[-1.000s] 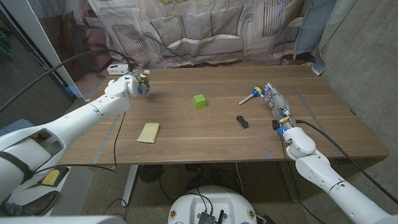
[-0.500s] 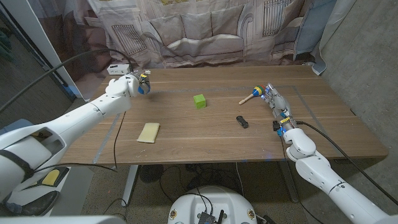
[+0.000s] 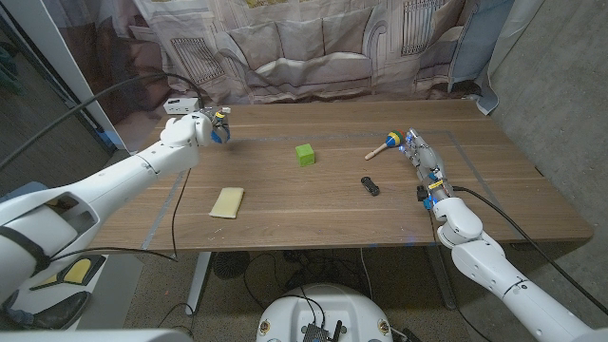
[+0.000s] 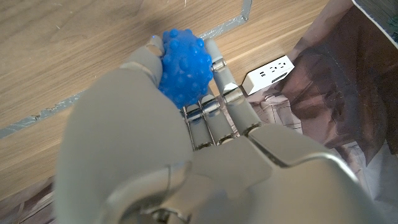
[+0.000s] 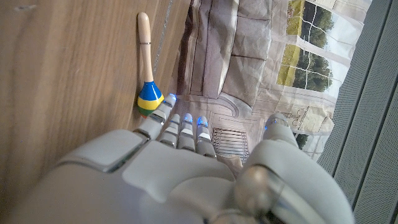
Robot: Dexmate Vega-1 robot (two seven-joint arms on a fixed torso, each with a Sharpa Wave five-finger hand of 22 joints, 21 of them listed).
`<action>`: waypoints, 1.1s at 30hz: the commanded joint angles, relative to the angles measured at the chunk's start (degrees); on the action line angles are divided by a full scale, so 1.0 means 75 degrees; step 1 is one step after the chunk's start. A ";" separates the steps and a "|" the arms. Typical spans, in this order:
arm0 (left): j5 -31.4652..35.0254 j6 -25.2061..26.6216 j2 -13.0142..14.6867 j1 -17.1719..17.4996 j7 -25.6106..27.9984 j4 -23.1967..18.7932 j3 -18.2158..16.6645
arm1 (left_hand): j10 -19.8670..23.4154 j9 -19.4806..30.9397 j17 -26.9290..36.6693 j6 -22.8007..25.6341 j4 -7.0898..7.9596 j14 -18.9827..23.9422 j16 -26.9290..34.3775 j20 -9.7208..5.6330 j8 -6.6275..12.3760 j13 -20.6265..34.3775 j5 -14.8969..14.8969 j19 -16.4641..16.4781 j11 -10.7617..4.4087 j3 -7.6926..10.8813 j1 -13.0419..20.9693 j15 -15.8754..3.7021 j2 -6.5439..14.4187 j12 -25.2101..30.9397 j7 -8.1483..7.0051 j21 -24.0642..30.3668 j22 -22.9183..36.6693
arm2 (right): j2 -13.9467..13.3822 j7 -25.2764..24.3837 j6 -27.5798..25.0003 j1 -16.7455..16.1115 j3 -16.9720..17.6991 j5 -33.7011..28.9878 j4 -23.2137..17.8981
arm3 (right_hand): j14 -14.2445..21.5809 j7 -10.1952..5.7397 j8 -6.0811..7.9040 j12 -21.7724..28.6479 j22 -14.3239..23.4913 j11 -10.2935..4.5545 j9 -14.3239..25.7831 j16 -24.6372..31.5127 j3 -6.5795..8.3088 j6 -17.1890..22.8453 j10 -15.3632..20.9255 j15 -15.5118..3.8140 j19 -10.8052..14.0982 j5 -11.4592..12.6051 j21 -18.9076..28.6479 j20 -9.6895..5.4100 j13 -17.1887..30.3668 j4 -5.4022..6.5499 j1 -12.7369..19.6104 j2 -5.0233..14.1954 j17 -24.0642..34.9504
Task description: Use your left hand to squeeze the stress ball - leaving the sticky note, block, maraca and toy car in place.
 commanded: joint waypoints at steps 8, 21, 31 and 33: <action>0.0290 -0.0414 0.0124 -0.0165 -0.0591 -0.0079 0.0041 | -0.0182 -0.0014 0.0146 -0.0441 0.0144 -0.0242 0.0042 0.0027 -0.0153 0.0046 -0.0050 -0.0328 -0.0018 -0.0440 -0.0670 -0.0052 -0.0200 -0.0126 -0.0040 -0.0112 0.0020 | 0.0011 0.0175 0.0079 0.0070 -0.0041 0.0021 0.0108 | 0.0035 0.0036 -0.0027 -0.0023 0.0021 -0.0009 0.0025 0.0009 0.0055 0.0039 0.0023 -0.0047 0.0066 0.0003 0.0001 -0.0080 0.0015 -0.0062 0.0083 0.0057 0.0000; 0.0403 -0.0548 0.0016 -0.0287 -0.0855 0.0057 0.0057 | -0.0847 -0.0070 0.0178 -0.1333 -0.0026 -0.1012 -0.0066 0.0097 -0.0263 -0.0033 -0.0041 -0.0838 0.0053 -0.0613 -0.0697 0.0144 -0.0205 -0.0447 0.0076 -0.0328 0.0001 | 0.0033 0.0140 0.0056 0.0069 -0.0021 0.0069 0.0113 | 0.0021 0.0040 -0.0028 -0.0020 0.0018 -0.0009 0.0025 -0.0003 0.0061 0.0030 0.0028 -0.0013 0.0055 0.0000 -0.0013 -0.0067 0.0016 -0.0076 0.0114 0.0053 -0.0005; 0.0461 -0.0504 0.0006 -0.0292 -0.0932 0.0024 0.0018 | -0.1049 -0.0087 0.0198 -0.1550 -0.0052 -0.1226 -0.0052 0.0123 -0.0237 -0.0053 -0.0047 -0.0978 0.0082 -0.0719 -0.0769 0.0178 -0.0203 -0.0495 0.0089 -0.0400 -0.0006 | 0.0036 0.0123 0.0135 0.0013 0.0018 0.0068 0.0138 | 0.0017 0.0037 -0.0023 -0.0019 0.0018 -0.0005 0.0025 -0.0006 0.0056 0.0040 0.0033 0.0010 0.0050 -0.0004 -0.0020 -0.0040 0.0017 -0.0072 0.0113 0.0048 -0.0003; 0.0459 -0.0502 -0.0002 -0.0292 -0.0943 0.0028 0.0012 | -0.1058 -0.0088 0.0199 -0.1563 -0.0056 -0.1240 -0.0049 0.0128 -0.0234 -0.0055 -0.0047 -0.0984 0.0082 -0.0726 -0.0772 0.0195 -0.0201 -0.0495 0.0089 -0.0404 -0.0007 | 0.0040 0.0130 0.0131 0.0014 0.0017 0.0079 0.0147 | 0.0021 0.0034 -0.0022 -0.0019 0.0018 -0.0009 0.0025 -0.0005 0.0056 0.0043 0.0033 0.0012 0.0051 -0.0005 -0.0020 -0.0034 0.0017 -0.0071 0.0113 0.0048 -0.0003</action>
